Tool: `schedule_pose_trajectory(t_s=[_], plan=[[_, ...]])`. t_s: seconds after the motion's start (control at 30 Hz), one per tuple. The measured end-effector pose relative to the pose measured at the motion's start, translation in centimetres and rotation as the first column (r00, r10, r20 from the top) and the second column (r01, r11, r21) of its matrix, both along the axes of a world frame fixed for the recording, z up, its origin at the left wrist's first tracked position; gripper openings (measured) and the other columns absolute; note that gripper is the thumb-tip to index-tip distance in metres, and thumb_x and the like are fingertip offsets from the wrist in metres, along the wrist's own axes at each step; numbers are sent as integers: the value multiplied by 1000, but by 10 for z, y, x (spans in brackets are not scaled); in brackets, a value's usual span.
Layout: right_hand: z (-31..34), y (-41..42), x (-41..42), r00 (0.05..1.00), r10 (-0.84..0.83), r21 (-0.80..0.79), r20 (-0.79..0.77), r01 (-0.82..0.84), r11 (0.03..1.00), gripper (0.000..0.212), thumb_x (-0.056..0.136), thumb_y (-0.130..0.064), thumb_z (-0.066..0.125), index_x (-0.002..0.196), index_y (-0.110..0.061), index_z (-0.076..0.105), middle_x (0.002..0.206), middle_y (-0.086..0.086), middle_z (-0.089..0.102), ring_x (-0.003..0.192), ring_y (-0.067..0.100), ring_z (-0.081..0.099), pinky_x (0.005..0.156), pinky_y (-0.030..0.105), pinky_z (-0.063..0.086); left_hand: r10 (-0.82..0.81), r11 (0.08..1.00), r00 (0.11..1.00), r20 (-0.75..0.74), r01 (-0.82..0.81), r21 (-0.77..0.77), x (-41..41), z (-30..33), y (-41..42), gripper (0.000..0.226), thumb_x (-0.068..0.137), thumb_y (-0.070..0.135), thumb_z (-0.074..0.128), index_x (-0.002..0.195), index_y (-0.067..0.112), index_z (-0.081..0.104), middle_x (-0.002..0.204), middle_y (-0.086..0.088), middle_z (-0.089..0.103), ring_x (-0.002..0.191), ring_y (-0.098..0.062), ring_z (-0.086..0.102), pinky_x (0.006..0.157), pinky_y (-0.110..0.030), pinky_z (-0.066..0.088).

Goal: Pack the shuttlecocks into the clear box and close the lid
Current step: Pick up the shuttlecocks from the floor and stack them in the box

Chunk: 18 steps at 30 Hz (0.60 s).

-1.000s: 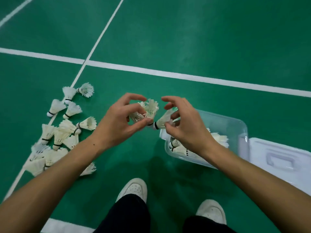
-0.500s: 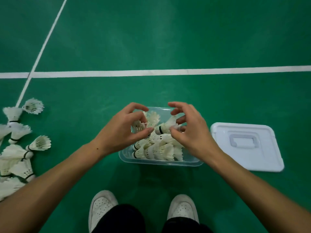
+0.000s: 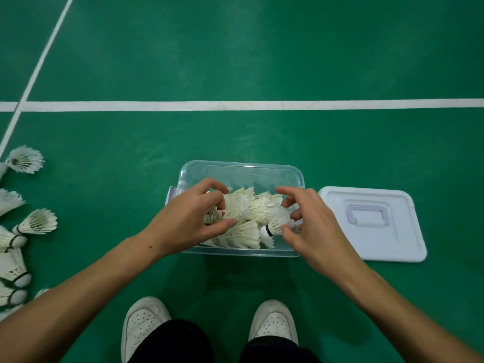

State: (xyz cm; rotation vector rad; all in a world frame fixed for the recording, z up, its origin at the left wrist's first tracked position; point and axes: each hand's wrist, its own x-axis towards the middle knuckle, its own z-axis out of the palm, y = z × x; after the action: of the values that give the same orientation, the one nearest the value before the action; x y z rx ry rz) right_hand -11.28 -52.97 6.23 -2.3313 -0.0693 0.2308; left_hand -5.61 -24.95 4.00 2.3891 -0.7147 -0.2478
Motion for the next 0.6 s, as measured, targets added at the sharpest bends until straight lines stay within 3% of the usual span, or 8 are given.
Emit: schedule_pose_trajectory(t_s=[0.17, 0.3, 0.47, 0.6], plan=[[-6, 8, -1, 999, 16, -14, -38, -17, 1000, 69, 90, -1, 68, 145, -37, 48, 118, -11, 49, 100, -1, 54, 80, 7, 44, -44, 999, 999, 16, 44, 16, 0, 3, -2, 35, 90, 66, 64, 88, 32, 56, 133, 19, 56, 87, -9, 63, 74, -38, 56], [-20, 19, 0, 985, -20, 55, -173, 30, 998, 66, 90, -2, 72, 141, -38, 52, 114, -13, 53, 86, 5, 57, 76, 11, 48, -64, 997, 997, 32, 63, 45, 1, 4, -3, 35, 91, 68, 61, 89, 33, 55, 133, 20, 56, 86, -8, 62, 73, -39, 56], [-38, 34, 10, 944, -68, 201, -322, 139, 970, 66, 85, 3, 78, 137, -33, 57, 108, -2, 56, 68, 9, 53, 63, 17, 49, -61, 997, 998, 33, 60, 43, -1, 5, 0, 35, 91, 68, 60, 89, 33, 54, 132, 20, 56, 84, -9, 62, 70, -38, 55], [-45, 41, 17, 923, -81, 192, -377, 163, 968, 69, 81, 9, 79, 133, -31, 57, 103, 0, 57, 62, 9, 50, 58, 23, 50, -64, 998, 997, 30, 63, 30, 1, 5, 1, 35, 90, 69, 60, 89, 35, 55, 131, 19, 60, 90, -4, 62, 73, -38, 57]])
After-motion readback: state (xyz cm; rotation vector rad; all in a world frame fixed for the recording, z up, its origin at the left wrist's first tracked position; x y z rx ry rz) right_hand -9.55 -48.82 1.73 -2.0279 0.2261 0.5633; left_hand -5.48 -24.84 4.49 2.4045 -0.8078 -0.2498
